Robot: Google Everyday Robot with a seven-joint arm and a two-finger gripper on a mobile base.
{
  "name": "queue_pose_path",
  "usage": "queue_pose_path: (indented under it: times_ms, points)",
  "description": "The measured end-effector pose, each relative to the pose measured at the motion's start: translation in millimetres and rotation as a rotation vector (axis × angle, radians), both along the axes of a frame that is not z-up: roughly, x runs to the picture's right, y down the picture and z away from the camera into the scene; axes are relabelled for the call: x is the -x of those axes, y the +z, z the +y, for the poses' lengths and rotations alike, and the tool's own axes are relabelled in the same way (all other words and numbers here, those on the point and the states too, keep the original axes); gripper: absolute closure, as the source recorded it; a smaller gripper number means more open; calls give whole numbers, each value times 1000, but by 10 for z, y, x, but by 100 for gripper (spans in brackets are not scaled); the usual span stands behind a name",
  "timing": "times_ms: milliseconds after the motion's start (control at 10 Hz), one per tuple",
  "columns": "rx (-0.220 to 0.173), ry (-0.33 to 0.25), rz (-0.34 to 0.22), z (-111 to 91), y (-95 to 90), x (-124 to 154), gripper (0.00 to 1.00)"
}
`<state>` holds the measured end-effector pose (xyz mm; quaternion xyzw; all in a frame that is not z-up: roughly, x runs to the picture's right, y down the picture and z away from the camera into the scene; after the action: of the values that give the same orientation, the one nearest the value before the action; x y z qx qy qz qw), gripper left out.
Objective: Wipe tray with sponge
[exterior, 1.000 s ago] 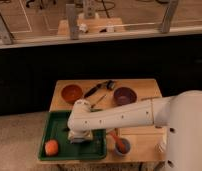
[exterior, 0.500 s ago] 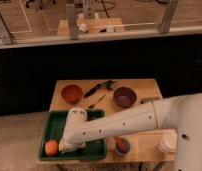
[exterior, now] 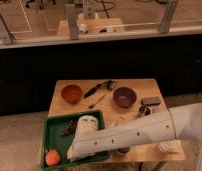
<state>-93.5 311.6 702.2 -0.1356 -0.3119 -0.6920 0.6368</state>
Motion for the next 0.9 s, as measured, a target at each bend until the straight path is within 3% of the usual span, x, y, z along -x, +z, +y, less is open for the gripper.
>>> queue_pose_path:
  times_ms: [300,600,900]
  points:
    - [-23,9,56,-263,356,-72,100]
    - [-52,18,105,-466,827,104,100]
    - [-57,-2,67,-537,768,259,100]
